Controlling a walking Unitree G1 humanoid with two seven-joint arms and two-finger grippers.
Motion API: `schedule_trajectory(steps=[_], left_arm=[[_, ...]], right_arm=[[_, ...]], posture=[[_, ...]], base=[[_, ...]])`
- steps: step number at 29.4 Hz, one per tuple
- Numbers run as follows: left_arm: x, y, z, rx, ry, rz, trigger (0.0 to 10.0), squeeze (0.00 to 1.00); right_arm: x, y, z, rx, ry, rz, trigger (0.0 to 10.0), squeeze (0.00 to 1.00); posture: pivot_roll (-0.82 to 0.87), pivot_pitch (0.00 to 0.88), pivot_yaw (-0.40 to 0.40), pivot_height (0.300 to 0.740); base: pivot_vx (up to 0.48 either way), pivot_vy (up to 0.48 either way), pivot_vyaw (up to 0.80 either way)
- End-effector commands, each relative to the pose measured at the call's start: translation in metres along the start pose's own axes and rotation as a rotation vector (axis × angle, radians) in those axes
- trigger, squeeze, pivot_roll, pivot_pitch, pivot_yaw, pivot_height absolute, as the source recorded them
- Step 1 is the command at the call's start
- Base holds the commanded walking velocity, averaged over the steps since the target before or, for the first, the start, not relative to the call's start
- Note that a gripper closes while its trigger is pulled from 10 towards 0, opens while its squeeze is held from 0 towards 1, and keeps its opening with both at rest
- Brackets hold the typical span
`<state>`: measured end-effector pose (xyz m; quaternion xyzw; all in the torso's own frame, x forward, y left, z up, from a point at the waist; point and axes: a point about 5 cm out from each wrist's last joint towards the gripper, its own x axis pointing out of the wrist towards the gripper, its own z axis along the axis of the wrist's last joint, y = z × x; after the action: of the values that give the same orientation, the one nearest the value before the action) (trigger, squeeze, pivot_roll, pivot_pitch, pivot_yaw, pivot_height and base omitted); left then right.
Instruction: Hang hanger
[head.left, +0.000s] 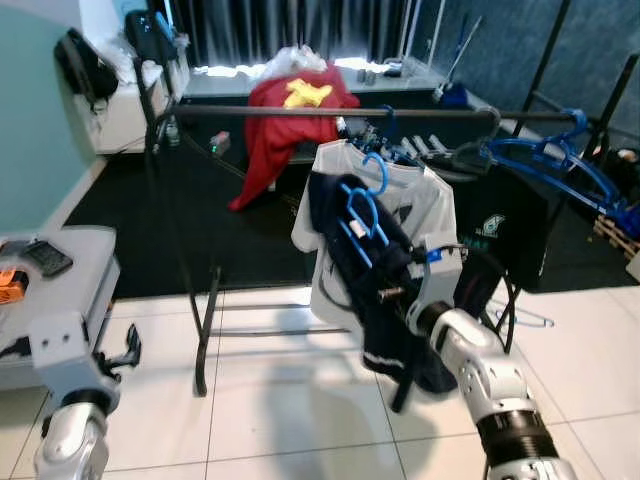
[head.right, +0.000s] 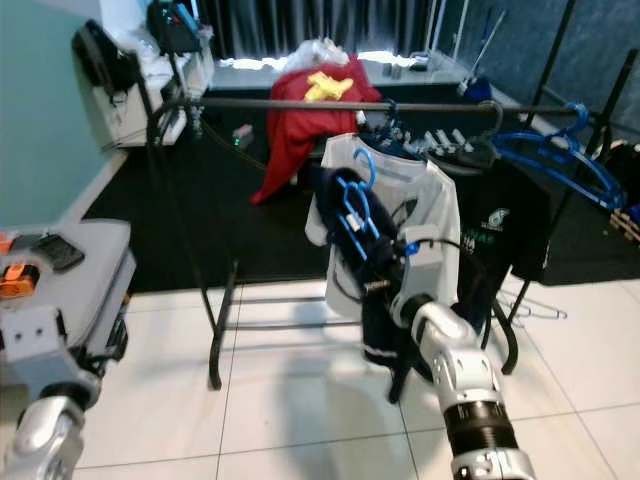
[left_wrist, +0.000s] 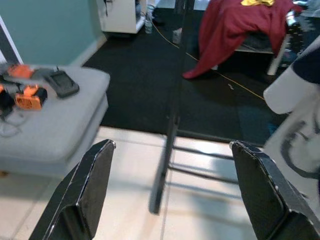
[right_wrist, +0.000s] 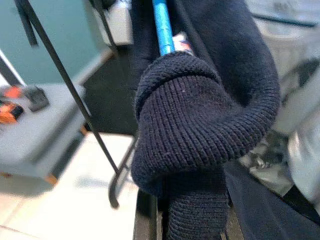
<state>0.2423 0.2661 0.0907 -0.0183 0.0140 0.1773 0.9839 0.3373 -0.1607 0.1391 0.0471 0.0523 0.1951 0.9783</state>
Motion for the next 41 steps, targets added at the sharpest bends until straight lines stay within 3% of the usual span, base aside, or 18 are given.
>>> schedule_trajectory(steps=[1, 11, 14, 22, 31, 34, 41], left_arm=[[0.0, -0.002, -0.002, 0.014, 0.009, -0.008, 10.0, 0.0], [0.001, -0.006, -0.003, 0.043, 0.009, -0.032, 10.0, 0.0], [0.005, -0.011, -0.004, 0.057, 0.022, -0.08, 10.0, 0.0], [0.007, -0.014, -0.009, 0.05, 0.075, -0.114, 10.0, 0.0], [0.01, -0.017, -0.012, 0.049, 0.098, -0.16, 10.0, 0.0], [0.01, -0.017, -0.013, 0.056, 0.103, -0.167, 10.0, 0.0], [0.01, -0.018, -0.013, 0.064, 0.111, -0.172, 10.0, 0.0]], right_arm=[[0.003, 0.01, 0.026, -0.013, -0.139, 0.067, 10.0, 0.0], [0.009, 0.008, 0.04, 0.005, -0.196, 0.021, 10.0, 0.0], [0.015, 0.014, 0.042, -0.007, -0.173, 0.023, 10.0, 0.0], [0.021, 0.01, 0.033, -0.006, -0.101, -0.032, 10.0, 0.0], [0.028, -0.007, 0.039, -0.007, -0.089, -0.136, 10.0, 0.0], [0.031, -0.019, 0.032, -0.002, -0.009, -0.212, 10.0, 0.0], [0.032, -0.031, 0.026, -0.023, 0.059, -0.308, 10.0, 0.0]], posture=[[-0.13, 0.0, 0.003, 0.74], [-0.12, 0.0, 0.007, 0.74], [-0.12, 0.0, 0.007, 0.74], [-0.12, 0.0, 0.01, 0.74], [-0.11, 0.0, 0.009, 0.74], [-0.11, 0.0, 0.008, 0.74], [-0.1, 0.0, 0.007, 0.74]], base=[[0.48, 0.0, 0.0], [0.48, 0.0, 0.0], [0.48, 0.0, 0.0], [0.06, 0.0, 0.0], [0.0, 0.0, 0.0], [0.0, 0.0, 0.0], [0.0, 0.0, 0.0]])
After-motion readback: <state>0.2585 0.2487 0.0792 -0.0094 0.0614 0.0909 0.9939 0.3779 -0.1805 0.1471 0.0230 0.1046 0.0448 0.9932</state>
